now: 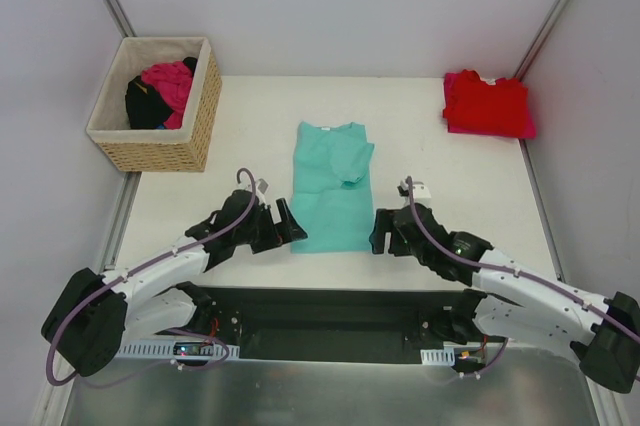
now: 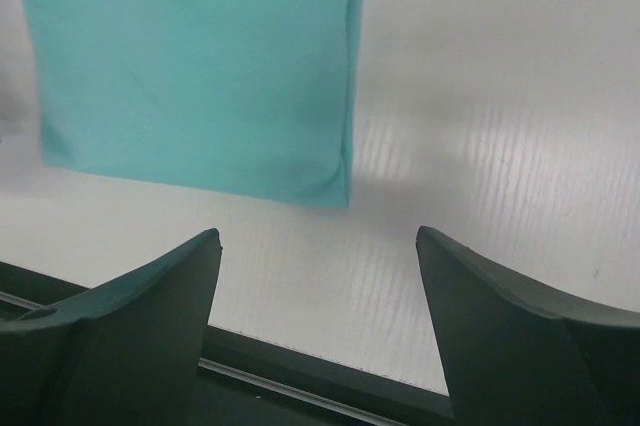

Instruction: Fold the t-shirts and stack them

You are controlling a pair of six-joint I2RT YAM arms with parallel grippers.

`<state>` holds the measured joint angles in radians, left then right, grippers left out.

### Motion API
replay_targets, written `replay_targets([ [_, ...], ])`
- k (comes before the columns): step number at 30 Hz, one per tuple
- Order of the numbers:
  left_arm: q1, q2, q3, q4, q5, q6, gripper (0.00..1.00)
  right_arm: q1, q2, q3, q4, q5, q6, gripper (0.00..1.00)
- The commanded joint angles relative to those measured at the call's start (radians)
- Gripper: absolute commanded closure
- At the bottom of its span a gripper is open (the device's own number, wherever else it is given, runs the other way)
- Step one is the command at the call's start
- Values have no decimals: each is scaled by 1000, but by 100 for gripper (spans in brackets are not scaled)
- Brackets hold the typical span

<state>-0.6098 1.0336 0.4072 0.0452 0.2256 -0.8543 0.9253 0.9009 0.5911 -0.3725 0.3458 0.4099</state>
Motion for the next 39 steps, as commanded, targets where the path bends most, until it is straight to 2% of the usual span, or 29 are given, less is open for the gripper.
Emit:
replay_targets([
  [1, -10, -6, -57, -41, -25, -34, 11, 0, -88, -134, 42, -10, 52, 17],
  [3, -10, -12, -71, -35, -34, -38, 12, 0, -115, -163, 67, -11, 61, 17],
  [8, -10, -27, -163, 123, -3, -83, 13, -37, -140, -240, 174, -80, 64, 17],
  [13, -10, -4, -254, 281, 49, -143, 13, -158, -157, -338, 332, -266, 87, 16],
  [17, -8, -1, -271, 297, 57, -154, 13, -259, -125, -385, 450, -435, 115, 16],
  [21, -10, -1, -268, 294, 63, -155, 12, -348, -14, -389, 517, -582, 148, 16],
  [28, -10, 8, -263, 280, 61, -152, 13, -358, 138, -375, 587, -630, 171, 16],
  [29, -10, 13, -260, 277, 57, -150, 15, -358, 163, -373, 592, -630, 171, 16],
  [31, -10, 38, -255, 277, 61, -143, 28, -359, 190, -373, 601, -636, 178, 18],
  [32, -10, 49, -254, 283, 61, -143, 32, -359, 202, -378, 622, -642, 185, 18],
  [39, -10, 131, -263, 354, 70, -150, 39, -359, 308, -395, 693, -654, 207, 25],
])
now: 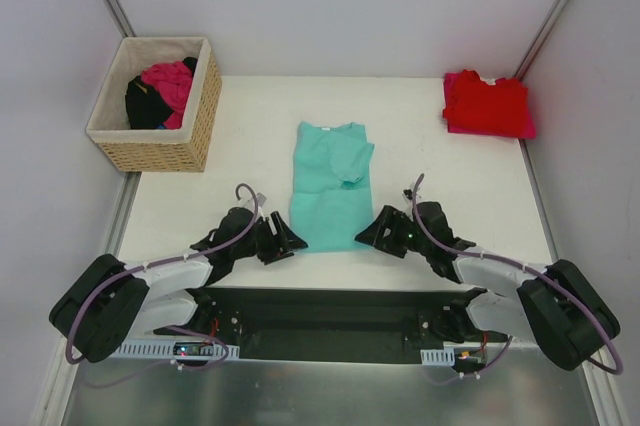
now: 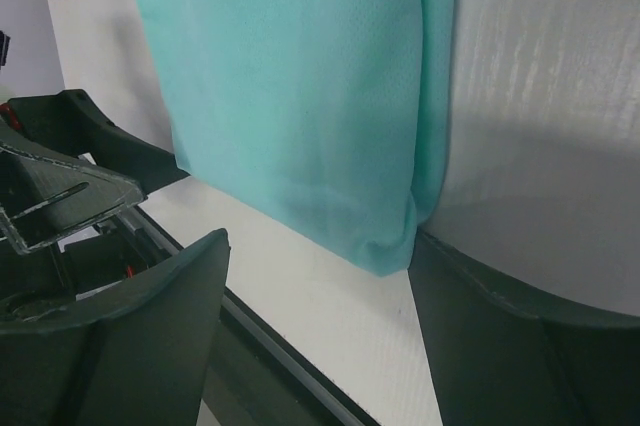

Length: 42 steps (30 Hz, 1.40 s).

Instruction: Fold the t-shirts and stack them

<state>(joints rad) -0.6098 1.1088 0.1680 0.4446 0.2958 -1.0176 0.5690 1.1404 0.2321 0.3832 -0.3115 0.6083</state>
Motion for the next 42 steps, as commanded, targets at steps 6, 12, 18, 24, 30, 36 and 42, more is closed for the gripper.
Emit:
replay_targets([
  [6, -10, 121, -22, 6, 9, 5, 61, -3, 110, -37, -35, -1, 11, 37],
  [12, -10, 161, -18, 31, 14, 4, 81, -3, 125, -36, -33, 0, 13, 61],
  [18, -10, 187, -7, 39, 11, 7, 100, -1, 156, -27, -33, -4, 15, 99],
  [24, -10, 165, 14, 29, 19, 17, 100, 0, 139, -20, -44, -8, 1, 99],
  [30, -19, 74, 21, -44, 22, 14, 100, 40, 27, -23, -162, 29, -24, 99],
  [36, -86, -41, -2, -124, -33, -25, 100, 126, -138, -37, -299, 101, 5, 99],
  [42, -157, -154, -15, -196, -89, -67, 100, 169, -289, -34, -437, 141, 13, 99],
])
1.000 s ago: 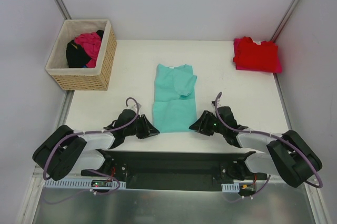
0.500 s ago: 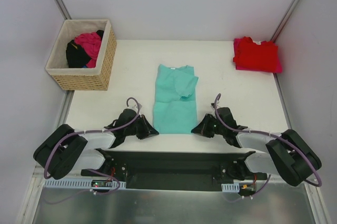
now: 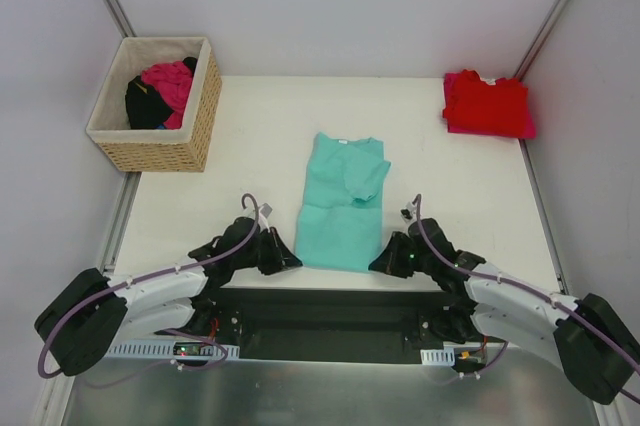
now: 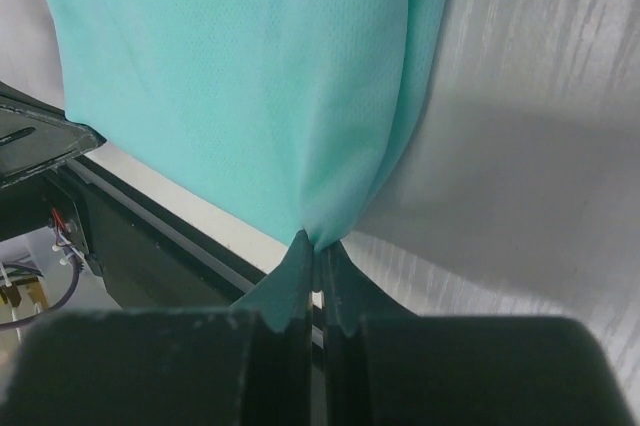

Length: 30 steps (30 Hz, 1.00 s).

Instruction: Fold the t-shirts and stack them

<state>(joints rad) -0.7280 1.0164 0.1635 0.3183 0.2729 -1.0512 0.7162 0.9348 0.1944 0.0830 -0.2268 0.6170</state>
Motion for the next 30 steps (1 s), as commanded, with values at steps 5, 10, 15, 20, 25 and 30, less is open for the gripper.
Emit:
replay_targets([
  [5, -71, -99, 62, -149, -89, -27, 100, 40, -209, 74, -304, 139, -25, 99],
  [10, -74, -99, 194, -214, -118, 29, 100, 40, -206, 207, -390, 194, -85, 100],
  [15, -71, -67, 333, -286, -159, 105, 100, 37, -148, 306, -401, 221, -135, 100],
  [20, -64, 0, 490, -314, -193, 178, 100, -7, -68, 407, -401, 221, -187, 99],
  [25, -11, 85, 628, -352, -184, 227, 100, -110, -1, 465, -379, 207, -232, 99],
  [30, 71, 180, 700, -351, -156, 241, 100, -195, 100, 572, -359, 179, -270, 99],
])
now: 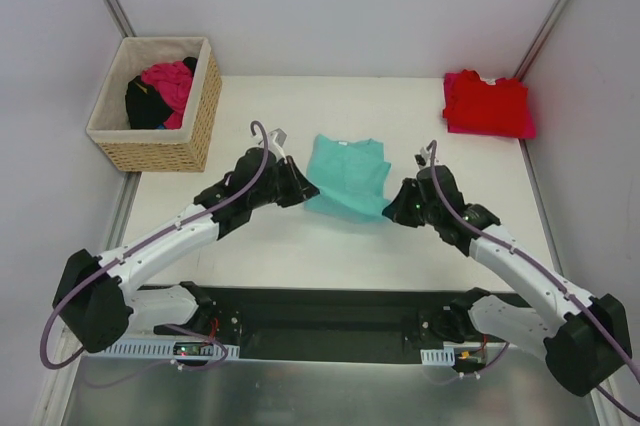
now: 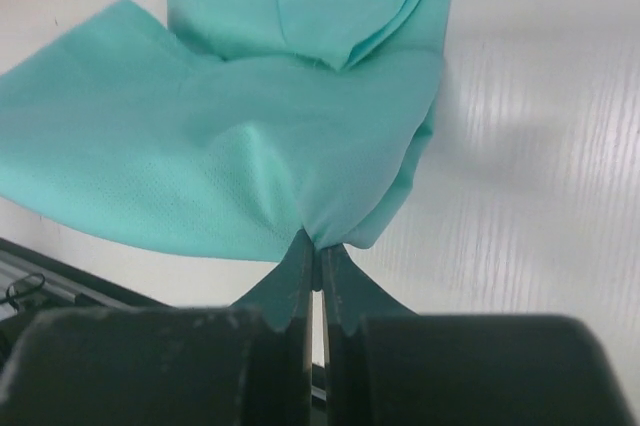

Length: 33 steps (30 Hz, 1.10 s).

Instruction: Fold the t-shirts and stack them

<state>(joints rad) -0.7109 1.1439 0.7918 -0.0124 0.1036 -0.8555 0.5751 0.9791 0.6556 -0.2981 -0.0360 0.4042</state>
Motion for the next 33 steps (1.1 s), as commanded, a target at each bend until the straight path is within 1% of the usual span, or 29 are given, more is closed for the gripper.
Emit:
replay_targets([
  [1, 77, 66, 96, -20, 25, 56, 100, -81, 93, 128, 36, -19, -62, 100],
  [6, 119, 143, 147, -12, 28, 81, 100, -141, 222, 255, 60, -56, -73, 99],
  [7, 126, 154, 155, -8, 34, 81, 100, -156, 245, 304, 62, -62, -73, 100],
  [8, 137, 175, 159, -1, 42, 79, 100, -162, 294, 327, 65, -71, -71, 99],
  [12, 163, 224, 172, 49, 56, 81, 100, -187, 406, 420, 94, -87, -51, 100],
  [15, 189, 280, 208, 71, 83, 79, 100, -192, 492, 475, 112, -90, -38, 100],
  [23, 240, 457, 346, 124, 149, 76, 100, -213, 659, 604, 143, -97, -21, 99],
  [33, 294, 661, 539, 131, 206, 76, 100, -268, 862, 774, 149, -120, -7, 99],
])
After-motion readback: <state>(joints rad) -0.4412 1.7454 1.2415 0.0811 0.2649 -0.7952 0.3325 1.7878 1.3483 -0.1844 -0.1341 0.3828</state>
